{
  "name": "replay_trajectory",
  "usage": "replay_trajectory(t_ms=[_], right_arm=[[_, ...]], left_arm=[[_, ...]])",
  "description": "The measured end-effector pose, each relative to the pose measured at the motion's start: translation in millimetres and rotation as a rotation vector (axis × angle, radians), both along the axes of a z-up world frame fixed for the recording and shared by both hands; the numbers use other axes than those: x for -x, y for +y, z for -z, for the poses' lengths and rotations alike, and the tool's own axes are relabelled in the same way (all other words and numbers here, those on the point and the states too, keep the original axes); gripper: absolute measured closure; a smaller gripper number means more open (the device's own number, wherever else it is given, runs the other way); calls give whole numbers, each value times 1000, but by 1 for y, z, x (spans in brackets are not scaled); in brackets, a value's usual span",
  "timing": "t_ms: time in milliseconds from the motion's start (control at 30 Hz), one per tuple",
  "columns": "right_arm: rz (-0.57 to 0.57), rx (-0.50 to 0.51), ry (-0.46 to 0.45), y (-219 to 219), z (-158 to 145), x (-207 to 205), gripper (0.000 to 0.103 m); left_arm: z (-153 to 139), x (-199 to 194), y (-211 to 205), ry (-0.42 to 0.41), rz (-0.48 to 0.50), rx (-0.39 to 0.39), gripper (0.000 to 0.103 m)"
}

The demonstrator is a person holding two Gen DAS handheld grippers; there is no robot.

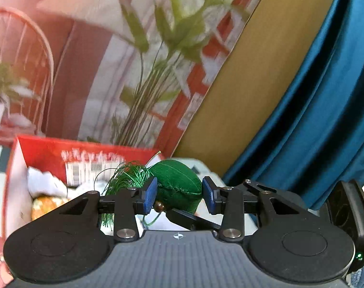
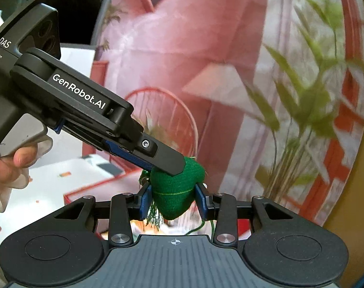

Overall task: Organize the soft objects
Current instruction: 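Carry the green ornament over the box and open both grippers, then move both grippers to the grey knit cloth and close on it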

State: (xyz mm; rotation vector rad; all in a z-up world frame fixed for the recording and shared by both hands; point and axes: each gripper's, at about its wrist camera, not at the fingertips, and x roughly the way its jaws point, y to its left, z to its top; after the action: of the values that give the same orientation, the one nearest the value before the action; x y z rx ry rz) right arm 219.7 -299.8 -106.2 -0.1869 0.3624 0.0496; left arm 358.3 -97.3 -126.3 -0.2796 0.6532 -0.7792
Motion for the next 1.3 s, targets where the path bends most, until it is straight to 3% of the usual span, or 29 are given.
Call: replay_trajectory(t_ms=[233,467,733,1067,1300], right_arm=[[35,-78,113,-24,50,-10,67],[101,-126,160,-37,74,-16,67],[154,-97,177,-40,79,-17,56],[215,-126,148,-39,74,-2,55],[211,-141,75,-22,71,27,55]], left_arm=[[46,-18,-17,87,10,-63,59],[61,-32,-35,99,26,-108,59],[54,-24,-28,37,-14,-156,53],[39,-3,6,-25,-98,-195,53],[34,40,40,-90,-170,-222,53]])
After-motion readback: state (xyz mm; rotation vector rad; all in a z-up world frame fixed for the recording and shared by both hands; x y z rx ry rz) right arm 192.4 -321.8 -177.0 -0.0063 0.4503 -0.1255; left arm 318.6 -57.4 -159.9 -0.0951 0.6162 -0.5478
